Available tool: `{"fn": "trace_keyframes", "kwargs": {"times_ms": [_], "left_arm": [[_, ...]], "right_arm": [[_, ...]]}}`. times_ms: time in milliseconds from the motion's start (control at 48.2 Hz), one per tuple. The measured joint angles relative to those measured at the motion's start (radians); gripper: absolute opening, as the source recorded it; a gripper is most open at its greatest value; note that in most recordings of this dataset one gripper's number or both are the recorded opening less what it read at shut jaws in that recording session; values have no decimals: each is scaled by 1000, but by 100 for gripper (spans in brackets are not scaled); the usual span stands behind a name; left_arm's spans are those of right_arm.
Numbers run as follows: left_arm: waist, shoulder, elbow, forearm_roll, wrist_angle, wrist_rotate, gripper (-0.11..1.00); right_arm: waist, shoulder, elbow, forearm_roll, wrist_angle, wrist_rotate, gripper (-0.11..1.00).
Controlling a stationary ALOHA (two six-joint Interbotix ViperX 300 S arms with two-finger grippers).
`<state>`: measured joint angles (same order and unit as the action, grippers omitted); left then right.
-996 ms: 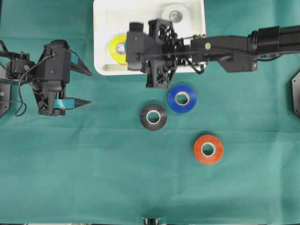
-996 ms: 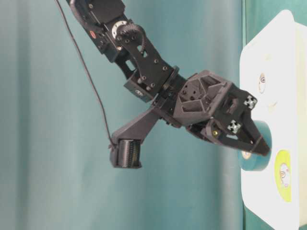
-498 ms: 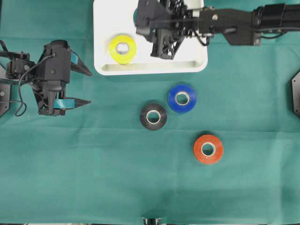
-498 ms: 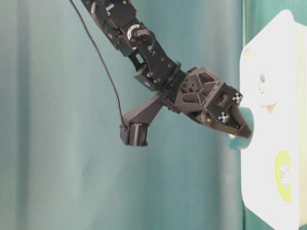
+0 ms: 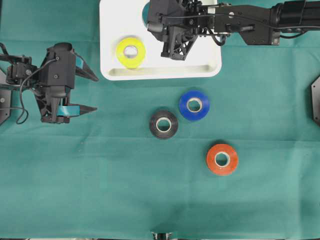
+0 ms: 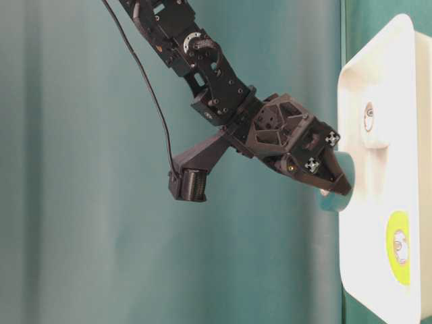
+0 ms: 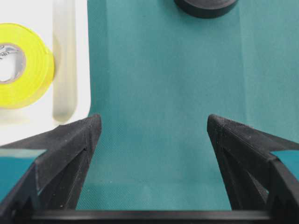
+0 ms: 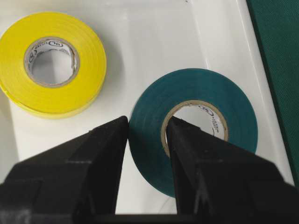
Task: Put the tape alternately from left to right into the white case.
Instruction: 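Lift the teal roll and lower it into the tray, then release the teal roll and withdraw the right gripper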
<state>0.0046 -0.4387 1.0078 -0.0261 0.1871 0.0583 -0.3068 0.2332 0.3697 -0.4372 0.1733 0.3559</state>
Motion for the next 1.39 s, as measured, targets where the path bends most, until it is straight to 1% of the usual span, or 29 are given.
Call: {"fn": "trace_keyframes", "kwargs": {"times_ms": [104, 145, 249, 373, 415, 436, 456, 539, 975, 1099, 1390], "left_arm": [[0, 2, 0, 0, 0, 0, 98], [0, 0, 0, 2, -2, 0, 98], [0, 2, 0, 0, 0, 0, 98], [0, 0, 0, 0, 0, 0, 98], [0, 0, 0, 2, 0, 0, 98], [0, 0, 0, 0, -2, 0, 98], [2, 2, 0, 0, 0, 0, 98], [0, 0, 0, 0, 0, 0, 98], [0, 0, 0, 0, -2, 0, 98], [0, 0, 0, 0, 0, 0, 98], [0, 0, 0, 0, 0, 0, 98]], "right_arm": [[0, 0, 0, 0, 0, 0, 2], [0, 0, 0, 0, 0, 0, 5], [0, 0, 0, 0, 0, 0, 27], [0, 0, 0, 0, 9, 2, 65], [0, 0, 0, 0, 15, 2, 76], [0, 0, 0, 0, 18, 2, 80], [0, 0, 0, 0, 20, 2, 81], [0, 0, 0, 0, 23, 2, 79], [2, -2, 9, -2, 28, 2, 79], [6, -17, 40, -2, 26, 0, 79], [43, -115, 140, -2, -6, 2, 79]]}}
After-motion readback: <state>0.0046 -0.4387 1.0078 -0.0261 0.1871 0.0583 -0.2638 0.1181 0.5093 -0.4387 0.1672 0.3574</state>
